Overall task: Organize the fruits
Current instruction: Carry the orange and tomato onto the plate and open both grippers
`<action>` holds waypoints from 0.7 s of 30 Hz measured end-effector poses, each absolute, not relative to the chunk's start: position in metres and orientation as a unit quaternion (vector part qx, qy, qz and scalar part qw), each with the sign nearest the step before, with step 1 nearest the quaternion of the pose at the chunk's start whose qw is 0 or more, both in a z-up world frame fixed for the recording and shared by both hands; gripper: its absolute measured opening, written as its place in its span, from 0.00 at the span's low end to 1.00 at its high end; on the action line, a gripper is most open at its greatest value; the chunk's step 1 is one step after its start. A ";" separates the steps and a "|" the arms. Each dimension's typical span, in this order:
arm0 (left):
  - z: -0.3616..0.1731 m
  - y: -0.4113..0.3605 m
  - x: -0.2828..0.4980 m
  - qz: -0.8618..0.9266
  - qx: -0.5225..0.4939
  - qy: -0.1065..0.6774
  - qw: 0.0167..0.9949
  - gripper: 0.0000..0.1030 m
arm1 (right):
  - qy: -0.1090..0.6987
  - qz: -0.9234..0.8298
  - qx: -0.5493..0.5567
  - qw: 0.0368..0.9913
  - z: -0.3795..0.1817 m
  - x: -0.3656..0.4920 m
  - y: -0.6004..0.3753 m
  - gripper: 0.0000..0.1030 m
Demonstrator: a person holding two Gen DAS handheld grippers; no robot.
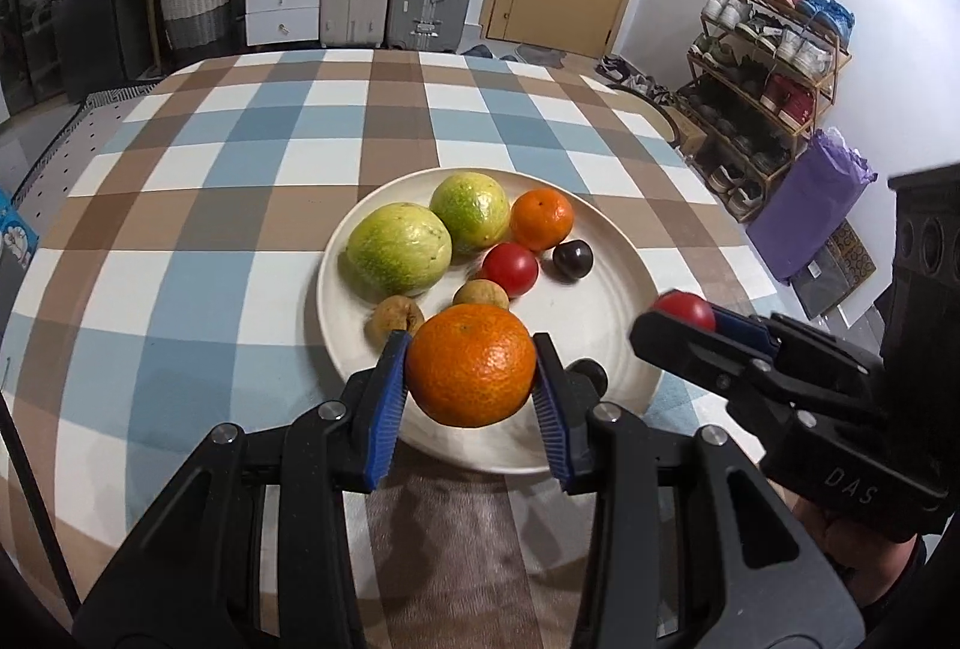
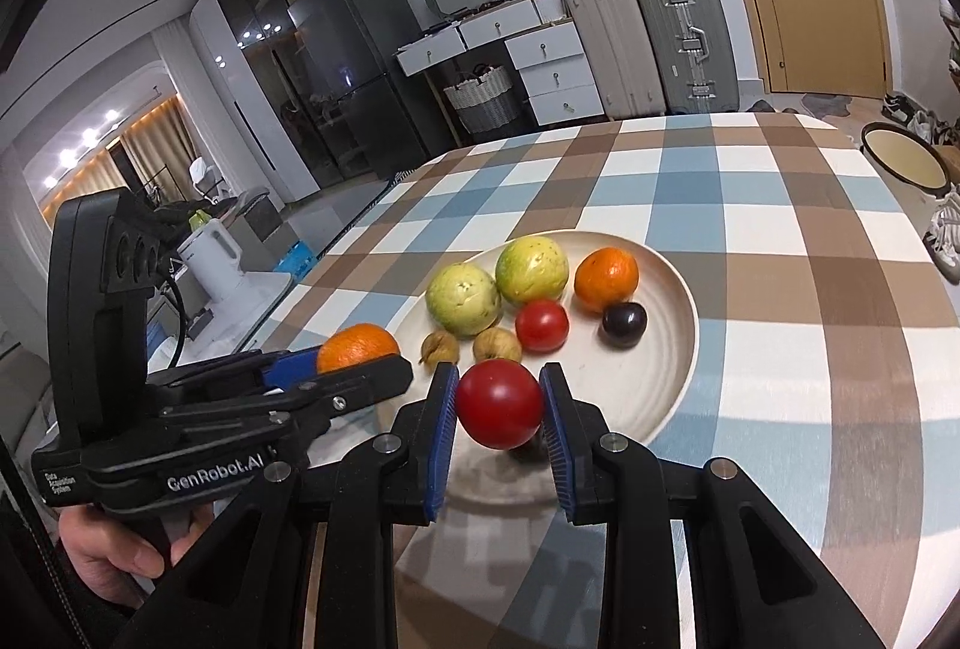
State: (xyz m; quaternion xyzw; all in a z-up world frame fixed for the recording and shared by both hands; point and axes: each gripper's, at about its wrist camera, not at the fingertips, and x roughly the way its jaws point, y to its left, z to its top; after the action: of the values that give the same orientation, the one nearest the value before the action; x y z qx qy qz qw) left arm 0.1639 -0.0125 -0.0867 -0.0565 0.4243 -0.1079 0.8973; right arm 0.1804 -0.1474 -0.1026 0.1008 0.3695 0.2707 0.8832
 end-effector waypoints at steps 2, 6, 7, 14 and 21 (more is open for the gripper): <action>-0.091 -0.015 0.169 -0.108 -0.051 0.428 0.896 0.35 | 0.373 0.271 0.092 0.883 -0.106 0.188 -0.144 0.27; -0.096 -0.017 0.177 -0.110 -0.047 0.432 0.894 0.35 | 0.379 0.272 0.091 0.880 -0.113 0.201 -0.141 0.27; -0.097 -0.017 0.178 -0.110 -0.047 0.433 0.893 0.35 | 0.381 0.272 0.093 0.879 -0.115 0.204 -0.141 0.27; -0.108 -0.019 0.190 -0.113 -0.049 0.445 0.887 0.35 | 0.391 0.263 0.088 0.878 -0.130 0.222 -0.137 0.27; -0.109 -0.015 0.193 -0.121 -0.065 0.437 0.889 0.35 | 0.396 0.262 0.091 0.875 -0.138 0.229 -0.135 0.29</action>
State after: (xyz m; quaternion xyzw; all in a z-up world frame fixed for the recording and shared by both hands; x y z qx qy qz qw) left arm 0.1926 -0.0148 -0.1085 -0.0652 0.4371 -0.1209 0.8889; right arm 0.2285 -0.1351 -0.1377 0.0905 0.3957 0.2622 0.8755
